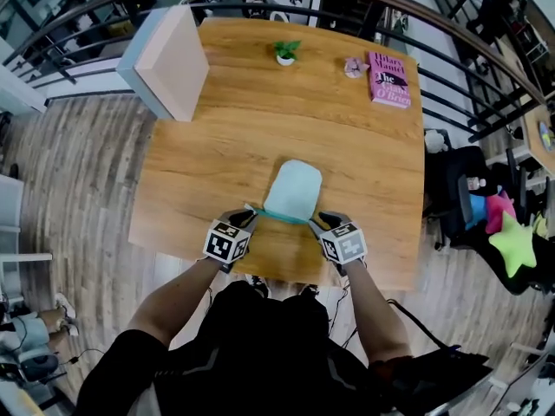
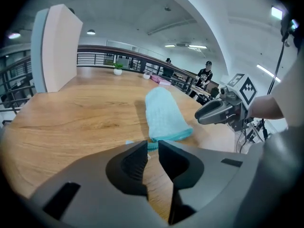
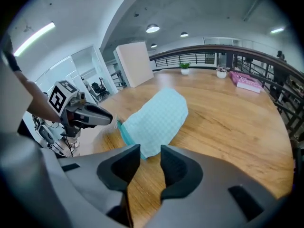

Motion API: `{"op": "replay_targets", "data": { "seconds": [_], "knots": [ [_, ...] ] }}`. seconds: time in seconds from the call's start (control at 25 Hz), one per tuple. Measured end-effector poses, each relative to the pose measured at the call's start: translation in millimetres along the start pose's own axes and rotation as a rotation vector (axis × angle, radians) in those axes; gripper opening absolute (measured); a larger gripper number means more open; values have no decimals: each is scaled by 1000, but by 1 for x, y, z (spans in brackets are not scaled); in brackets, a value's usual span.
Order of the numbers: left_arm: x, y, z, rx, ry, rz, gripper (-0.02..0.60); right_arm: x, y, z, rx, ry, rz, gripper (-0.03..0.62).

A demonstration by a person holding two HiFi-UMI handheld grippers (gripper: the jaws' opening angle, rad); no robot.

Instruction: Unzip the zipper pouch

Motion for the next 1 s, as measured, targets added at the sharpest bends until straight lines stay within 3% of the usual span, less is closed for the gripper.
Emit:
{"op": "replay_targets", "data": {
  "seconds": [0.24,0.6,0.8,1.0],
  "knots": [
    [-14,45,-20,-134,-11,-5,138,-7,41,-47,-132,-21,11,152],
    [-45,154,-65,-465,20,26,138,-14,126,-152,-446,-64,-46,152],
    [-72,207,-104,-601,-7,94,121,-12,165,-215,-582,-120,-135,145],
    [-102,242,-130,-673,-15,132,61,-3,188,-259,-705,-79,-144,141]
  ]
}}
Point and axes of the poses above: the fingertips, and each gripper's own axes: z forward along the fingers, x to its left, y out of its top, the point moved 9 cm from there along -z, backward along the fingers, and after that the axes turned 12 degrees about -x, right-handed, at the moved point
